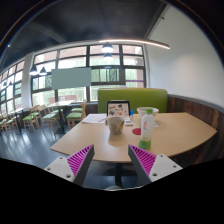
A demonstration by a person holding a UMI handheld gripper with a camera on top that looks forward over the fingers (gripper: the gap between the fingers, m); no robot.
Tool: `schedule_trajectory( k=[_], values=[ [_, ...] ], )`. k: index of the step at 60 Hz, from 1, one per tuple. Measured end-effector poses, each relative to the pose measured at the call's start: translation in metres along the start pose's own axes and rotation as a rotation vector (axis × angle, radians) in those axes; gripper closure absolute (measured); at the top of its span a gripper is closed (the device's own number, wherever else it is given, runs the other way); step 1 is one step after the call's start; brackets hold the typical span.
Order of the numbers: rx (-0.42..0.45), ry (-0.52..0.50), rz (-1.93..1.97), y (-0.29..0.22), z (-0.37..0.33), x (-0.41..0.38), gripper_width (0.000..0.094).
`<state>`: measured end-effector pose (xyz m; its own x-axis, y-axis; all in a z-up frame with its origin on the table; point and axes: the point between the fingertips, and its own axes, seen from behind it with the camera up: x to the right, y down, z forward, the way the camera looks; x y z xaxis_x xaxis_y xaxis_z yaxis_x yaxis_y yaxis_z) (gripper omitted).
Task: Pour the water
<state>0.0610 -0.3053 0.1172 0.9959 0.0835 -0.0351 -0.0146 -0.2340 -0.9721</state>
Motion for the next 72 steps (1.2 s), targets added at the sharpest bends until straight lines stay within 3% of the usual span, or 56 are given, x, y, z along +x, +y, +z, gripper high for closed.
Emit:
schedule_trajectory(
  k=[15,29,43,45,48,60,72],
  values=[
    [-0.031,0.106,-0.003,0.007,0.026,0.064,0.0139],
    [-0.067,0.181,-0.009,0.016,0.106,0.153,0.0138],
    [-0.051,0.164,-0.013,0.000,0.204,0.172,0.0132],
    [-0.046,0.150,-0.027,-0.002,0.217,0.169,0.0165],
    [-0.064,0.171,-0.046,0.001,0.229,0.171,0.0494],
    [-0.024,0.206,-0.093,-0.004,0.247,0.174,0.0602],
    [-0.058,0.250,-0.176,-0.013,0.256,0.192,0.0603]
  ],
)
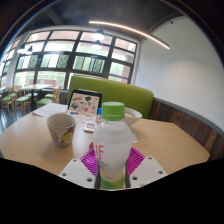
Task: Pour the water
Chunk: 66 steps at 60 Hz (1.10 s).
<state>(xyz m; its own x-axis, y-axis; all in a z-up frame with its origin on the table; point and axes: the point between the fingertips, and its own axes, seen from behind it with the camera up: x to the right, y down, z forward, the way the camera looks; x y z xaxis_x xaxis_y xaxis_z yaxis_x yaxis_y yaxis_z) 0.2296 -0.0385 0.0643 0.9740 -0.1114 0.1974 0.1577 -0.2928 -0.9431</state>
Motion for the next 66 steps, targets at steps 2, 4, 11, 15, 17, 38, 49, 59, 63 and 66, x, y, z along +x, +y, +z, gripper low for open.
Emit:
schedule_trajectory(
  k=[2,4,11,15,17,38,49,59,63,66],
  values=[
    [-0.002,0.017,-0.042,-0.007,0.006,0.005,0.0603],
    [0.001,0.040,-0.099,-0.018,0.006,0.008,0.0604],
    [0.030,0.144,-0.423,-0.077,0.028,0.031,0.0603],
    [0.076,0.239,-0.677,-0.106,0.050,0.024,0.0604],
    [0.096,0.284,-0.812,-0.123,0.056,0.018,0.0604],
    [0.170,0.566,-2.053,-0.178,0.086,-0.055,0.0604],
    [0.147,0.549,-2.155,-0.175,0.079,-0.061,0.0604],
    [0.167,0.538,-2.092,-0.183,0.079,-0.061,0.0604],
    [0.190,0.528,-1.969,-0.189,0.083,-0.051,0.0604],
    [0.223,0.516,-1.783,-0.194,0.065,-0.038,0.0604]
  ],
)
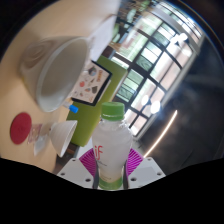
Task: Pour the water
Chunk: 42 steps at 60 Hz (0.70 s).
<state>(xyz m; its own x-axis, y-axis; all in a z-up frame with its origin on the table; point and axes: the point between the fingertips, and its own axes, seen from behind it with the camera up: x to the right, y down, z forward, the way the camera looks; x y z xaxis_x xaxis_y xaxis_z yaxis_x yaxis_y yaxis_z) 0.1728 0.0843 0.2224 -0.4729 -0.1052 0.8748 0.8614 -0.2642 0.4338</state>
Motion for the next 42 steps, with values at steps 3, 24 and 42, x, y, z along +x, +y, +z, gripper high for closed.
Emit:
schedule_trajectory(
  k=[3,24,42],
  values=[
    [-0.037,-0.039,0.273,0.011,0.021,0.004,0.0605],
    [-0.049,-0.415,2.090,0.006,0.026,-0.099,0.0606],
    [0.001,-0.580,2.010,-0.040,0.005,-0.154,0.0606]
  ],
)
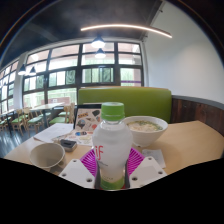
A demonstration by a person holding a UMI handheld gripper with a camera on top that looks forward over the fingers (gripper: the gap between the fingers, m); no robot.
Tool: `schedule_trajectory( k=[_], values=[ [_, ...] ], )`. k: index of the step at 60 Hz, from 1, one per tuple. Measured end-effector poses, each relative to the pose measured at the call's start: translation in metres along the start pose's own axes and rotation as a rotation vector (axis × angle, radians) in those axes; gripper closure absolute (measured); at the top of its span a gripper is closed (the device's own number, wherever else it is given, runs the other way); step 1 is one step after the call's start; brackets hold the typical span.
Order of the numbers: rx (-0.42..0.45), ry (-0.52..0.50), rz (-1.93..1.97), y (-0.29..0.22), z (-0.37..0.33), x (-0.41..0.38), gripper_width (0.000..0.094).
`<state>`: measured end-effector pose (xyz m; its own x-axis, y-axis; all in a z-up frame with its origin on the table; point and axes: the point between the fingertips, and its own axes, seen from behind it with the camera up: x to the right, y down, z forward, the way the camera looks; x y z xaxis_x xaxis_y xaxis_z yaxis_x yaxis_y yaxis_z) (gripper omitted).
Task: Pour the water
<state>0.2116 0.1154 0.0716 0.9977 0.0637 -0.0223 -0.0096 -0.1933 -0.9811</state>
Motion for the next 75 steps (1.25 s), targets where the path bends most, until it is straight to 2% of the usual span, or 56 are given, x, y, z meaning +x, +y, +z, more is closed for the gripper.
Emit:
schedule_trajectory(
  k=[2,13,18,24,27,30,34,44,59,75],
  values=[
    [-0.031,-0.015,-0.027,0.007,0.008,-0.006,0.0601],
    [-0.013,0.010,-0.047,0.005,0.001,-0.002,0.0603],
    [-0.016,0.015,-0.029,0.007,-0.002,-0.002,0.0551],
    [-0.027,0.010,-0.012,0.008,0.001,-0.001,0.0434],
    [-0.080,0.013,-0.006,0.020,-0.005,0.000,0.0254],
    [-0.080,-0.005,-0.005,0.020,-0.011,-0.002,0.0081],
    [-0.069,0.007,0.002,0.017,-0.030,0.000,0.0127],
    [-0.042,0.058,-0.002,0.000,-0.106,0.005,0.0120],
    [-0.009,0.062,0.044,-0.021,-0.233,-0.013,0.0118],
    [0.027,0.051,0.050,-0.023,-0.276,-0.011,0.0118]
  ],
)
